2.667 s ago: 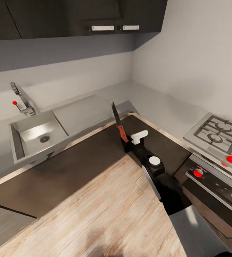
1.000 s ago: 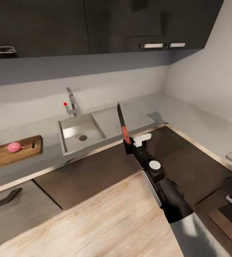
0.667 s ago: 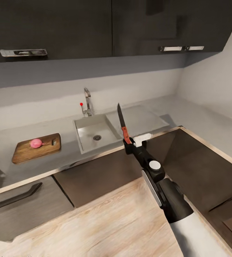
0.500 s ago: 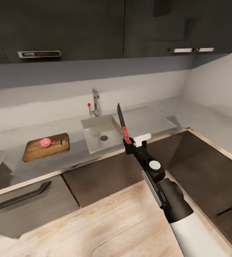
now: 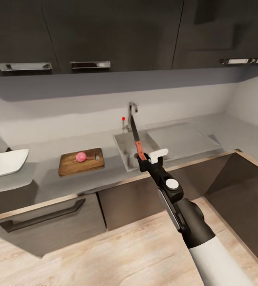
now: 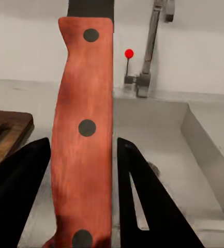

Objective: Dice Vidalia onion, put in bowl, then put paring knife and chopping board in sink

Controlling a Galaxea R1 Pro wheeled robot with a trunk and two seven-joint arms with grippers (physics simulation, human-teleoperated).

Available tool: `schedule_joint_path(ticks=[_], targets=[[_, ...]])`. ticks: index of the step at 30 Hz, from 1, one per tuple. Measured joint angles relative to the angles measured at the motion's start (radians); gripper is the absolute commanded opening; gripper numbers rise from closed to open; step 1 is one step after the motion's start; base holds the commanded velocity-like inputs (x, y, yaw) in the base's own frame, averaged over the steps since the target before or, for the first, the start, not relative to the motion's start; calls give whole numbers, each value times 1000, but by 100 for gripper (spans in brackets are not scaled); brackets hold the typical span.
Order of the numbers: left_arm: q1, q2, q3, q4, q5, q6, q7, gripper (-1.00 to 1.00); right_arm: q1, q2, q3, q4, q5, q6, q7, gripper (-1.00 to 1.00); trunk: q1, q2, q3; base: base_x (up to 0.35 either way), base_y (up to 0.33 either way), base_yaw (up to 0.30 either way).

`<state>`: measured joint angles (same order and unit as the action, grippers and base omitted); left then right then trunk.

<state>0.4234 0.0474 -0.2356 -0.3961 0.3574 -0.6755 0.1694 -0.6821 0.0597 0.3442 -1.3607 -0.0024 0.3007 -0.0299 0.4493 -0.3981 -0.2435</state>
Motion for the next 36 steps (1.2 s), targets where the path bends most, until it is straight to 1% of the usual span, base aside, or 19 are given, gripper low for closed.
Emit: schedule_joint_path(ticks=[7, 13, 15, 17, 18, 19, 22, 23, 24, 25, 26, 27, 28, 30, 32, 33, 34, 36], targets=[[0, -1, -1, 0, 0, 1, 0, 100, 0, 0, 0, 8, 0, 0, 0, -100, 0, 0, 10, 5, 286, 175], [0, -1, 0, 1, 0, 2, 0, 100, 0, 0, 1, 9, 1, 0, 0, -100, 0, 0, 19, 108, 258, 175], [0, -1, 0, 1, 0, 2, 0, 100, 0, 0, 2, 9, 4, 1, 0, -100, 0, 0, 21, 127, 167, 175], [0, -1, 0, 2, 0, 2, 0, 100, 0, -2, 14, 9, 7, 5, 0, -100, 0, 0, 24, 75, 73, 110], [0, -1, 0, 2, 0, 2, 0, 100, 0, -4, 44, 9, 33, 22, -5, -100, 0, 0, 24, 27, 23, 37], [0, -1, 0, 2, 0, 2, 0, 100, 0, -4, 54, 9, 59, 29, -13, -100, 0, 0, 25, 17, 15, 24], [0, -1, 0, 3, 0, 2, 0, 100, 0, 1, 70, 9, 160, 39, -67, -100, 0, 0, 25, 8, 7, 11], [0, -1, 0, 3, 0, 2, -1, 100, 0, 2, 74, 9, 179, 40, -79, -100, 0, 0, 25, 4, 3, 5], [0, -1, 0, 3, 0, 2, 0, 100, 0, 4, 86, 9, 210, 45, -104, -100, 0, 0, 25, 2, 2, 3], [0, -1, 0, 4, 0, 3, 0, 100, 1, 8, 124, 9, 250, 63, -145, -100, 0, 0, 25, 1, 1, 2], [0, -1, 0, 6, 0, 3, 0, 100, 1, 11, 159, 9, 273, 84, -179, -100, 0, 0, 25, 0, 0, 0], [0, -1, 0, 8, 0, 3, 0, 100, 1, 14, 205, 9, 298, 124, -239, -100, 0, 0, 25, 0, 0, 0], [0, -1, 0, 9, 0, 3, 0, 100, 1, 15, 230, 8, 310, 151, -287, -100, 0, 0, 25, 0, 0, 0], [0, -1, 0, 10, 0, 3, 0, 100, 1, 18, 257, 7, 321, 192, -375, -100, 0, 0, 25, 0, 0, 0], [0, -1, 0, 10, 0, 3, 0, 100, 1, 25, 269, 7, 324, 216, -420, -100, 0, 0, 25, 0, 0, 0], [0, -2, 0, 10, 0, 3, 0, 100, 1, 34, 274, 8, 325, 229, -436, -100, 0, 0, 25, 0, 0, 0], [0, -2, 0, 10, 0, 3, 0, 100, 1, 37, 278, 8, 326, 234, -440, -100, 0, 0, 25, 0, 0, 0], [-1, -2, 0, 11, 0, 3, 0, 100, 1, 51, 324, 9, 327, 286, -448, -100, 0, 0, 25, 0, 0, 0]])
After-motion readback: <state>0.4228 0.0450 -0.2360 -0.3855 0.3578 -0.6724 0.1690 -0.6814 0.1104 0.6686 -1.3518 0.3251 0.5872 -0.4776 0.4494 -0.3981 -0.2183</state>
